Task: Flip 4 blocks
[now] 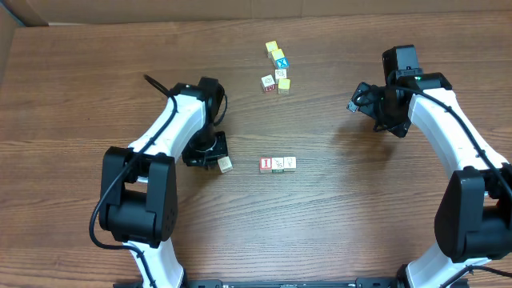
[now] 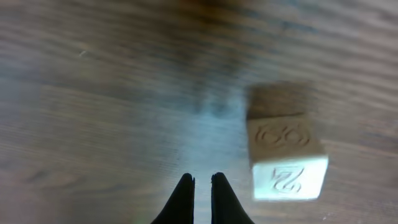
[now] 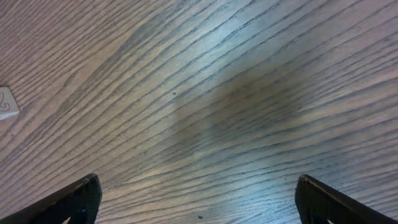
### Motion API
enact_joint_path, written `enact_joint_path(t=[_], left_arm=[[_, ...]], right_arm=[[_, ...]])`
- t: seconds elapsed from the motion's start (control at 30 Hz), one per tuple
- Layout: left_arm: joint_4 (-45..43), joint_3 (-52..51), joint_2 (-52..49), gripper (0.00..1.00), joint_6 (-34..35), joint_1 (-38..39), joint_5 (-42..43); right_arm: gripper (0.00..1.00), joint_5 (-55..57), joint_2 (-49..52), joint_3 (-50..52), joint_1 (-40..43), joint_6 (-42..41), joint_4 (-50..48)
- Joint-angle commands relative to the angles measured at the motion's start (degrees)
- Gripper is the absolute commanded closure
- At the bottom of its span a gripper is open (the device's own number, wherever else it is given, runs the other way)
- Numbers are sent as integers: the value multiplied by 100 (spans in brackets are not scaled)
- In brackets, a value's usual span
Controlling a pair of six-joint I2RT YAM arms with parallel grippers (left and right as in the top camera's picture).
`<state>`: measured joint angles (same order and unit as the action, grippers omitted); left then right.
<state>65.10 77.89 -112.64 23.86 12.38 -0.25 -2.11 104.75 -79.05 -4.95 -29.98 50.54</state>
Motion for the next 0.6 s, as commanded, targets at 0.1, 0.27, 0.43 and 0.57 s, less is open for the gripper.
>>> enact_joint_path(t=[0.1, 0.27, 0.43, 0.57], left_arm=[[-286, -138, -11, 96, 81, 83, 476], [-313, -138, -11, 96, 81, 168, 627], [-409, -140, -13, 96, 83, 348, 627], [-446, -140, -13, 96, 107, 494, 627]], right_arm=[[0, 57, -17, -63, 11, 24, -33], [0, 57, -17, -63, 11, 24, -33], [0, 57, -17, -63, 11, 24, -33], [0, 55, -17, -63, 11, 24, -33]])
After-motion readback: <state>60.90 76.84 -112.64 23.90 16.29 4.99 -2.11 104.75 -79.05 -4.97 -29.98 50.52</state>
